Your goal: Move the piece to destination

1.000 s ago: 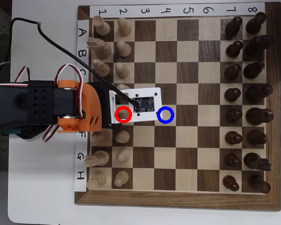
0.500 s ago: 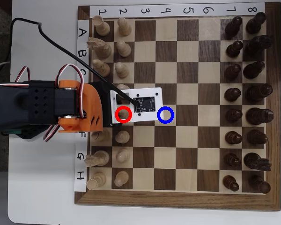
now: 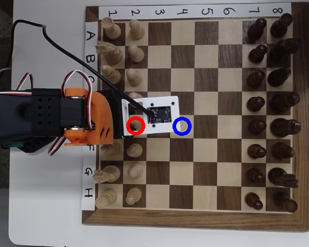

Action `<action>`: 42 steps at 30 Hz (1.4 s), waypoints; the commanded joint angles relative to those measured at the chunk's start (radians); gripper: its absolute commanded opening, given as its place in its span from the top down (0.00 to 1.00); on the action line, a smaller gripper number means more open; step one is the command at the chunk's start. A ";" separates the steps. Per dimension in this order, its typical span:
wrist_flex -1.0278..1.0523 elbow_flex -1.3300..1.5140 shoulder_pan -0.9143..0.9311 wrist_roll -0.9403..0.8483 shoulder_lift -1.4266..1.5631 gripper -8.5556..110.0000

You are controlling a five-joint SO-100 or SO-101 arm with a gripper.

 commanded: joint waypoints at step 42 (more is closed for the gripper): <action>0.101 -0.209 0.060 0.021 -0.008 0.93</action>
